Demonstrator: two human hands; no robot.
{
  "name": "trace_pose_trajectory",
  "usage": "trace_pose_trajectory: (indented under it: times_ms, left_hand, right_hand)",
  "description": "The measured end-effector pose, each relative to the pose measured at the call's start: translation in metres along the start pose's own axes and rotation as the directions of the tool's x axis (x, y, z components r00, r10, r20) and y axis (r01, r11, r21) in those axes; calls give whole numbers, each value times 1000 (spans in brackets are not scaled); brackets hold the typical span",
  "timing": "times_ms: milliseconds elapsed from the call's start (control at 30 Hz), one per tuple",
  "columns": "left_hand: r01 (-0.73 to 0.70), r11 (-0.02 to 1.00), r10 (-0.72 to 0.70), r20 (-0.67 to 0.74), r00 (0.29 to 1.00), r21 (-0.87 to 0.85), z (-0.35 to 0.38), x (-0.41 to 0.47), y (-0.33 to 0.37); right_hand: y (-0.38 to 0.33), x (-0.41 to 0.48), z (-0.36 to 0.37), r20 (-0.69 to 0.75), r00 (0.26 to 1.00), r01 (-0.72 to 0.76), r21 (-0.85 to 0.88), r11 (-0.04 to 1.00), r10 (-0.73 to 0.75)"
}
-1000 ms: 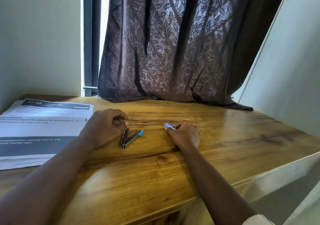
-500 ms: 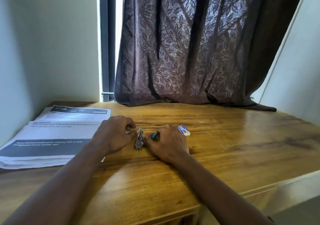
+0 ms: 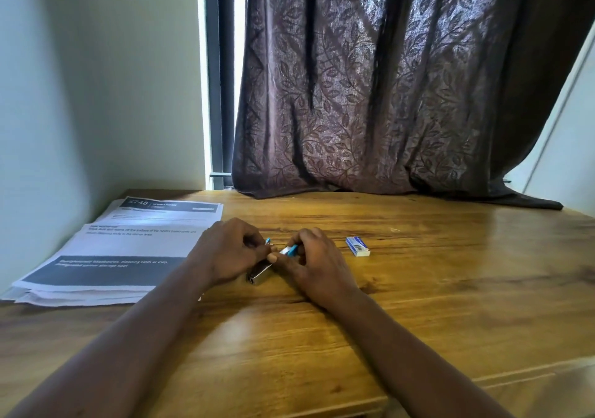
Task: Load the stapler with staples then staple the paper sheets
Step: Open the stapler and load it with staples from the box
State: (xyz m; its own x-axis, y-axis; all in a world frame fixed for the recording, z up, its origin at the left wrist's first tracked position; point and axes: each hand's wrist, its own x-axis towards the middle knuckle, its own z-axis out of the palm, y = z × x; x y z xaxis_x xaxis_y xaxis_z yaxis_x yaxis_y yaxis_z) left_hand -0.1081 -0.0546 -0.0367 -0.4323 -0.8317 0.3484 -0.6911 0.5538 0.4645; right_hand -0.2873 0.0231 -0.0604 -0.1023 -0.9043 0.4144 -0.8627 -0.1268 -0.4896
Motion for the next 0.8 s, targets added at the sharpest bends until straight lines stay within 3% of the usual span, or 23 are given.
trace_pose_trajectory:
  times_ms: [100, 233, 367, 467, 600, 733, 800]
  left_hand:
    - [3, 994, -11, -70, 997, -109, -1, 2, 2]
    - [16, 935, -90, -195, 977, -353, -3, 5, 1]
    - [66, 719, -254, -174, 951, -692, -8, 7, 0]
    - [160, 495, -414, -70, 908, -854, -12, 11, -2]
    - [167, 264, -470, 24, 882, -950, -12, 14, -2]
    - [165, 177, -490, 59, 869, -970, -11, 14, -1]
    - [162, 163, -498, 60, 865, -973, -13, 13, -4]
  right_hand:
    - [-3, -2, -3, -162, 977, 164, 141, 976, -141]
    - [-10, -7, -2, -276, 911, 343, 91, 935, -307]
    - [-12, -9, -4, -322, 852, 440, 13, 898, -412]
    - [-13, -11, -5, -323, 846, 450, 10, 893, -423]
    - [-12, -10, -4, -314, 849, 455, 23, 890, -426]
    - [-13, -12, -5, -240, 882, 432, 64, 900, -406]
    - [-16, -14, -7, -235, 916, 371, 188, 910, -325]
